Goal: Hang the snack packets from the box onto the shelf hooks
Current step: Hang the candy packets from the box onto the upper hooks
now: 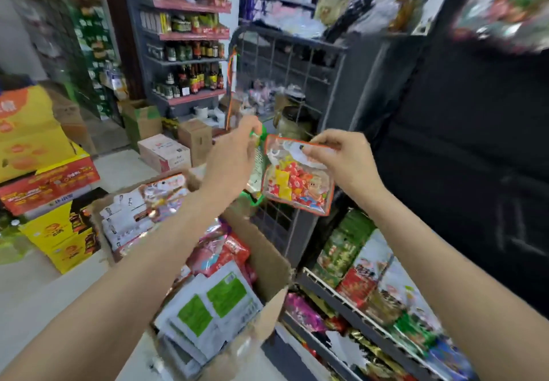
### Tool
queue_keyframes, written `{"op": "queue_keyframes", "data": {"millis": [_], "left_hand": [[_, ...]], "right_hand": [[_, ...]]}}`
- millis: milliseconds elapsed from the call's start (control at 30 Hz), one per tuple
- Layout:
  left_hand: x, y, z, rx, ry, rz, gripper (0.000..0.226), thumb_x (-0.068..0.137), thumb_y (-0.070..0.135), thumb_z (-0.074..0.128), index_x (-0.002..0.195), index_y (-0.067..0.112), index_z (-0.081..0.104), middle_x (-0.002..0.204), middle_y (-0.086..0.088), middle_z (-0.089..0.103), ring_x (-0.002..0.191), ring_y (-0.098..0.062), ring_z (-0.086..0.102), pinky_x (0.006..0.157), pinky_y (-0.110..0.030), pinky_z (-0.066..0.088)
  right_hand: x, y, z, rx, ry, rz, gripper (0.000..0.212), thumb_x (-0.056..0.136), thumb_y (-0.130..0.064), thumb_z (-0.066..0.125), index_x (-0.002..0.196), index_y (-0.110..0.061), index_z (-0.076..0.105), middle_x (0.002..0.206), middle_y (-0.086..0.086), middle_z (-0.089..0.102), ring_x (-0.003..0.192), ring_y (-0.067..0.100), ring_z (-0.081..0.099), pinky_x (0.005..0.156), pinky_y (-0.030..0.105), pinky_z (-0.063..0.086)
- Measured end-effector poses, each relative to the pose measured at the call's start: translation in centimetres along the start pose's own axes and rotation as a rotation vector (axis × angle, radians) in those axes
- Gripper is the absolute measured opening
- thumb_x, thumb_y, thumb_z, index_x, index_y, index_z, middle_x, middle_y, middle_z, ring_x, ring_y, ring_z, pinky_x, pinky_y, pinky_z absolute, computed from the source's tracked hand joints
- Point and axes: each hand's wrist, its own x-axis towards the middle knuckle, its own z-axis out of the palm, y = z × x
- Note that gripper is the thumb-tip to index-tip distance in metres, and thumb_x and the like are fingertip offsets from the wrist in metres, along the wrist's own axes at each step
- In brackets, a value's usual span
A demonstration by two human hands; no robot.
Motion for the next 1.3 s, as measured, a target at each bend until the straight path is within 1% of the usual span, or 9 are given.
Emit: {"op": "queue_keyframes", "data": {"millis": [67,233,400,600,700,933,1100,1200,1300], "left_hand": [[0.5,4.8,0.3,-0.084,0.023,0.087,0.024,0.092,-0.001,0.043,0.109,0.014,0.051,0.058,0.002,0.044,0.052,-0.015,0.041,0.058,-0.037,0.035],[0.1,17.5,2.4,-0.261,0.088,0.257,0.027,0.090,-0.001,0.047,0.102,0.010,0.069,0.102,-0.009,0.068,0.094,-0.025,0.062,0.085,-0.031,0.042],[-2.2,31.3,4.2,-0.456,0.071,0.303,0.021,0.090,0.007,0.051,0.099,0.009,0.070,0.102,-0.002,0.068,0.094,-0.017,0.061,0.080,-0.021,0.040],[-4.8,42.3,5.3,-0.556,-0.030,0.346,0.019,0.081,0.030,0.071,0.092,0.015,0.070,0.087,0.012,0.062,0.084,-0.004,0.056,0.075,-0.011,0.038],[-4.6,45.1,5.2,-0.584,-0.033,0.316,0.017,0.080,0.028,0.072,0.089,0.013,0.072,0.088,0.009,0.064,0.085,-0.004,0.057,0.074,-0.010,0.038],[-2.7,47.3,4.2,-0.382,0.080,0.302,0.024,0.090,0.013,0.060,0.114,0.010,0.063,0.119,-0.003,0.062,0.110,-0.016,0.055,0.083,-0.019,0.034],[-2.1,46.8,3.1,-0.280,0.148,0.346,0.026,0.091,0.013,0.058,0.117,0.010,0.060,0.122,-0.004,0.060,0.093,-0.015,0.058,0.077,-0.017,0.036],[-1.6,46.4,2.9,-0.259,0.167,0.355,0.025,0.091,0.014,0.057,0.116,0.012,0.059,0.122,-0.003,0.059,0.079,-0.013,0.053,0.071,-0.018,0.036],[-1.2,46.3,2.9,-0.236,0.177,0.351,0.025,0.092,0.014,0.057,0.117,0.013,0.059,0.122,-0.002,0.058,0.100,-0.014,0.057,0.075,-0.014,0.032]], "right_hand": [[-1.4,-0.7,-4.9,-0.006,0.092,-0.015,0.010,0.080,-0.018,0.072,0.070,-0.017,0.069,0.067,-0.007,0.066,0.068,0.004,0.057,0.065,0.025,0.043],[-6.9,-1.3,-17.9,-0.094,0.311,-0.090,0.006,0.083,-0.022,0.071,0.077,-0.022,0.069,0.073,-0.015,0.067,0.074,-0.002,0.061,0.071,0.018,0.047],[-12.8,-1.4,-30.1,-0.106,0.514,-0.123,0.013,0.084,-0.017,0.069,0.093,-0.025,0.067,0.090,-0.019,0.065,0.089,-0.005,0.058,0.076,0.006,0.041],[-17.8,-1.1,-39.6,-0.129,0.617,-0.137,0.009,0.085,-0.011,0.067,0.084,-0.020,0.069,0.081,-0.017,0.065,0.082,-0.009,0.057,0.075,0.003,0.039],[-18.5,-1.2,-42.3,-0.143,0.637,-0.132,0.008,0.087,-0.015,0.066,0.084,-0.022,0.068,0.083,-0.015,0.066,0.084,-0.004,0.059,0.077,0.007,0.041],[-15.2,-2.0,-45.4,-0.186,0.740,-0.161,0.006,0.088,-0.015,0.064,0.089,-0.018,0.069,0.087,-0.009,0.066,0.087,0.002,0.058,0.080,0.015,0.043],[-12.4,-1.2,-45.6,-0.204,0.764,-0.103,0.009,0.091,-0.013,0.061,0.093,-0.015,0.070,0.090,-0.006,0.065,0.087,0.004,0.056,0.076,0.017,0.040],[-11.6,-0.3,-45.5,-0.198,0.805,-0.065,0.011,0.093,-0.015,0.058,0.096,-0.016,0.068,0.092,-0.006,0.064,0.073,0.001,0.054,0.060,0.010,0.036],[-11.3,-0.1,-45.2,-0.228,0.841,-0.092,0.012,0.094,-0.014,0.055,0.096,-0.016,0.067,0.091,-0.005,0.063,0.065,-0.001,0.050,0.053,0.008,0.036]]}}
